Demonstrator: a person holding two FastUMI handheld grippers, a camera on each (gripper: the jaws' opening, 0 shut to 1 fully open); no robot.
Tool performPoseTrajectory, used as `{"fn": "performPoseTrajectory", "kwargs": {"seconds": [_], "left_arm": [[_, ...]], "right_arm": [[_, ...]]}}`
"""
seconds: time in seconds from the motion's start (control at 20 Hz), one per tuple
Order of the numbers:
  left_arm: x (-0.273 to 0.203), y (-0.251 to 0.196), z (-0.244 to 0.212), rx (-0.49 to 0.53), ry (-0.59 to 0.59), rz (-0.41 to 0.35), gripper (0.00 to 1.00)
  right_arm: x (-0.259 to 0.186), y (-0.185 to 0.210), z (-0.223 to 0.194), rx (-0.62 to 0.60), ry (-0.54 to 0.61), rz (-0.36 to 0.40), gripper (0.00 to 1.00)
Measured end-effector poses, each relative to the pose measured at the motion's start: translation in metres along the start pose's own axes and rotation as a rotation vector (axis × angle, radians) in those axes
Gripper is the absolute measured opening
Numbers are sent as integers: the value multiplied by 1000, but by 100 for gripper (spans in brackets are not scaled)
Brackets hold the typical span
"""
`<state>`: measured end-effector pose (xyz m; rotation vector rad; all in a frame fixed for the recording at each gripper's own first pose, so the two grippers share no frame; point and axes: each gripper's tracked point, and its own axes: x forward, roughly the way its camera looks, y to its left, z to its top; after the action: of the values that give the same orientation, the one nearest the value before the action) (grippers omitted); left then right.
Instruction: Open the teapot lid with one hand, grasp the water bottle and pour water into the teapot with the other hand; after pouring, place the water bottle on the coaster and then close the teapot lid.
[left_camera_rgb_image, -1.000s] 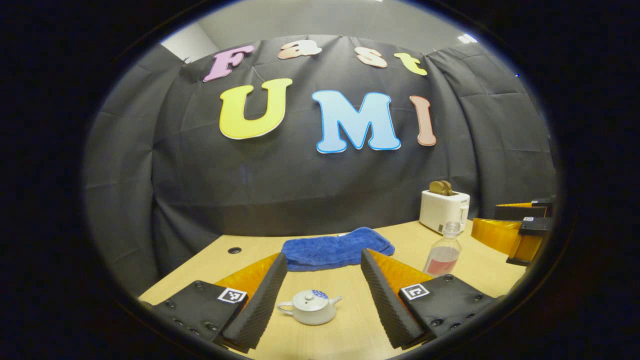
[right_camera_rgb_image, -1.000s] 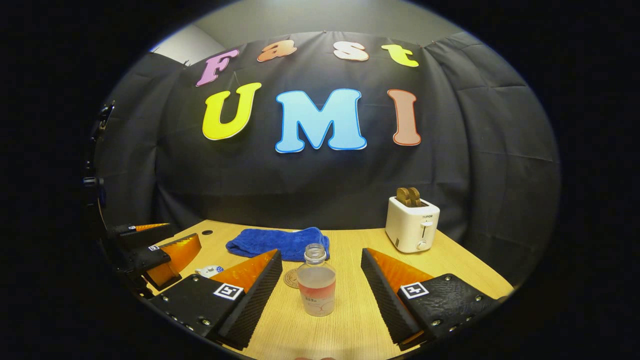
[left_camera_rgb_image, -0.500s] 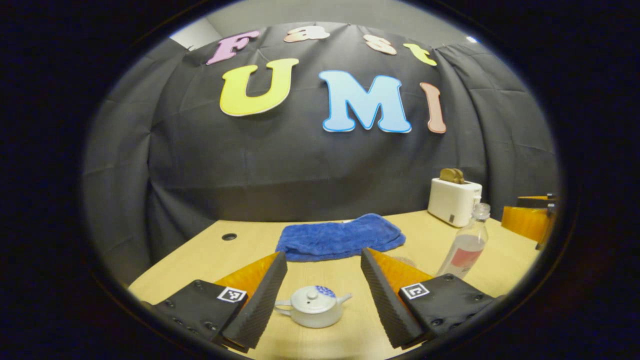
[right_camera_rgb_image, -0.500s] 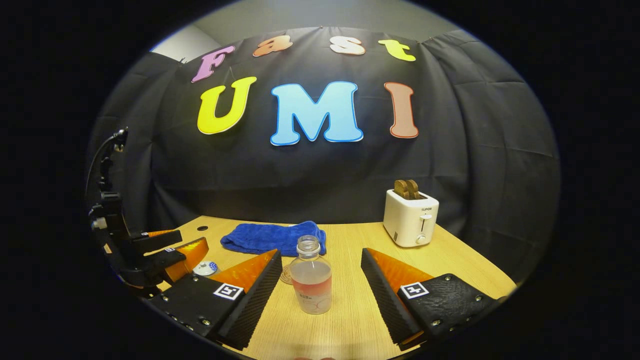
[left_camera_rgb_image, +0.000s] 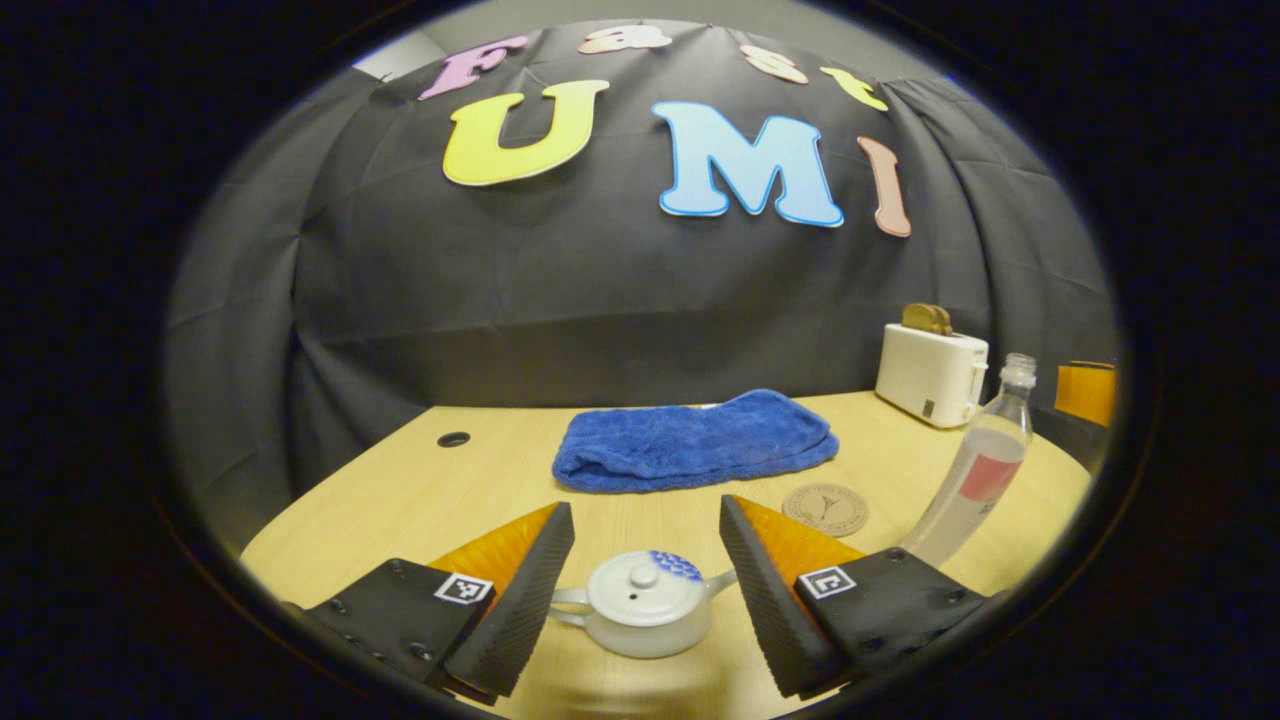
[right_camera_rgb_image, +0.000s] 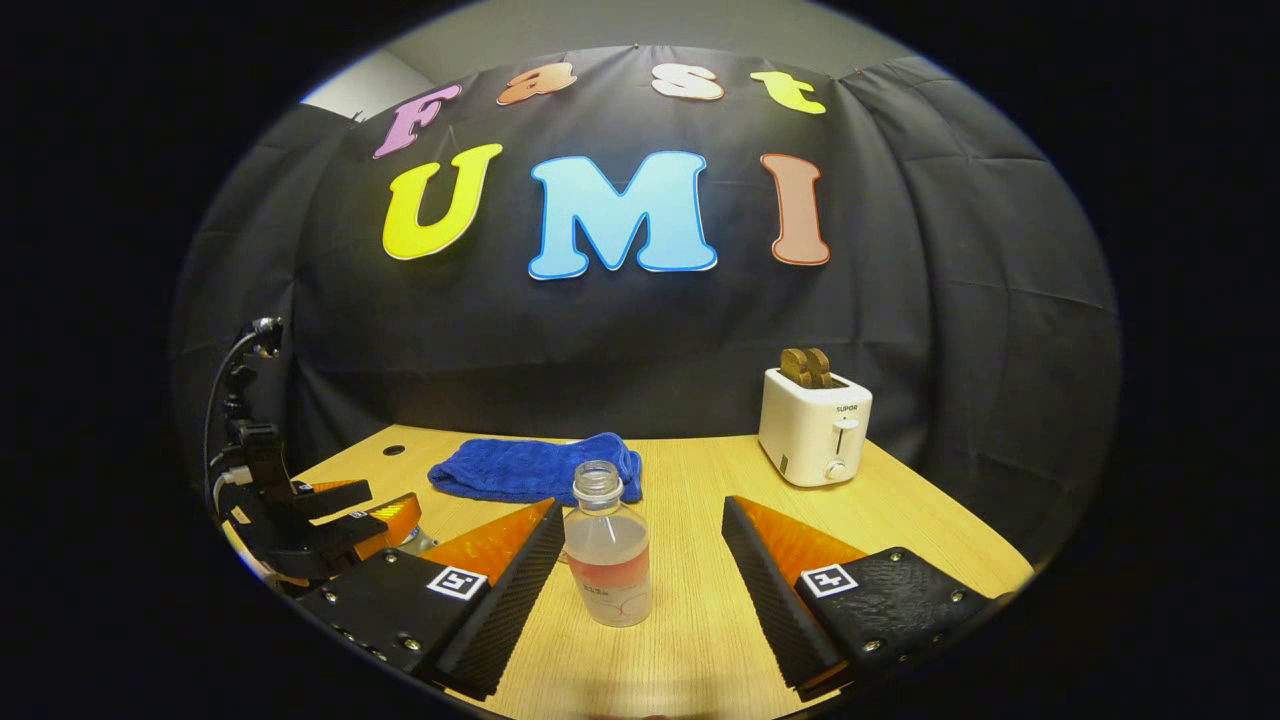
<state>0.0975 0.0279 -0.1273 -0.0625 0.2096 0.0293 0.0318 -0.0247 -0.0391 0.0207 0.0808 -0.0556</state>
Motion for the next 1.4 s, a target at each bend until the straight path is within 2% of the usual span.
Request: {"fn": "performPoseTrajectory", "kwargs": {"seconds": [0.15, 0.3, 0.55, 0.65, 0.7, 0.8, 1.4], "left_arm": [[7, 4, -11, 9, 28, 15, 99], [12, 7, -20, 8, 51, 23, 94], [16, 2, -25, 7, 45, 13, 95], [18, -2, -30, 1, 45, 7, 92], [21, -3, -28, -1, 35, 2, 85], [18, -3, -27, -1, 33, 3, 83], [17, -3, -26, -37, 16, -23, 81]], "right_arm": [[2, -4, -2, 9, 9, -4, 98], [4, -8, -4, 19, 13, -8, 98], [6, -14, -5, 27, 20, -17, 98], [7, -16, -7, 32, 24, -21, 98], [7, -17, -9, 34, 27, -23, 98], [7, -18, -11, 38, 32, -27, 98], [10, -21, -20, 48, 52, -41, 98]]}}
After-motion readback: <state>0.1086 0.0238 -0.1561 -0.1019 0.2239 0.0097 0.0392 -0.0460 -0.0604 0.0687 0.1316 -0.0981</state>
